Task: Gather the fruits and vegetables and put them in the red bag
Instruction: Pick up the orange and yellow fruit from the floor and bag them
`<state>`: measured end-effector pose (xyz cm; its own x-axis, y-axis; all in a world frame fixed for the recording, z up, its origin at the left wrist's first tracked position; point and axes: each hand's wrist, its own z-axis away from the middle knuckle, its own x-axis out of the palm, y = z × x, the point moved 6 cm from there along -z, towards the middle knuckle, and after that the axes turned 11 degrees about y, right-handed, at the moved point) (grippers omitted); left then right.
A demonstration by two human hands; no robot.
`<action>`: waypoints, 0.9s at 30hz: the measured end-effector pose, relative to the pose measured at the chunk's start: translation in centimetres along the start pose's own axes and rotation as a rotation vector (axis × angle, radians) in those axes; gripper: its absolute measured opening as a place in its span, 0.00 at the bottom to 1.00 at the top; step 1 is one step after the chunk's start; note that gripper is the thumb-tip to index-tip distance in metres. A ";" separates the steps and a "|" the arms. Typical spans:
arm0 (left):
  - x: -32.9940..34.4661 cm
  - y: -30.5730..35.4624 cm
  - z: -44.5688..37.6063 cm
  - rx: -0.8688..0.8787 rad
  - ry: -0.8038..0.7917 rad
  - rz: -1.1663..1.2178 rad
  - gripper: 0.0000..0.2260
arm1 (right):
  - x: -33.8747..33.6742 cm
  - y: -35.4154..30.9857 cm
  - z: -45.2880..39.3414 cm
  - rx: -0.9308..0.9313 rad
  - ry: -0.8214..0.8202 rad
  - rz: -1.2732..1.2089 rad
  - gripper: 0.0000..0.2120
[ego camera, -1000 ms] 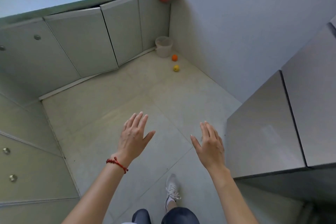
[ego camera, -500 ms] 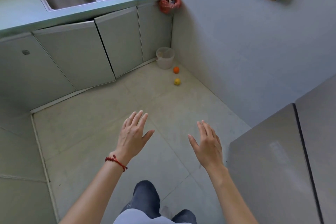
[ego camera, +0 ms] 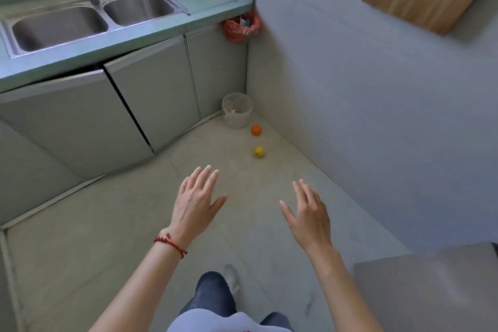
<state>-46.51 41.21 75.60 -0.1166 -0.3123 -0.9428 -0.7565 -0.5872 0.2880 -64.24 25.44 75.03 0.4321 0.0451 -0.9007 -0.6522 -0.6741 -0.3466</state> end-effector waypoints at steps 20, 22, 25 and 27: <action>6.9 -1.7 -35.1 0.031 -0.078 -0.058 0.34 | 9.7 1.8 -34.4 -0.042 -0.017 0.069 0.27; 7.6 -1.6 -38.3 0.026 -0.092 -0.066 0.34 | 10.5 2.3 -37.8 -0.058 -0.030 0.080 0.27; 8.5 -1.9 -42.1 0.005 -0.120 -0.063 0.35 | 11.8 2.9 -42.1 -0.068 -0.057 0.088 0.28; 9.2 -2.3 -44.1 -0.013 -0.128 -0.059 0.35 | 12.6 3.2 -44.1 -0.071 -0.061 0.090 0.28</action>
<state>-17.45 6.79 73.68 -0.1539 -0.1793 -0.9717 -0.7565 -0.6113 0.2326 -33.38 -8.65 74.08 0.3339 0.0256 -0.9423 -0.6396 -0.7281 -0.2464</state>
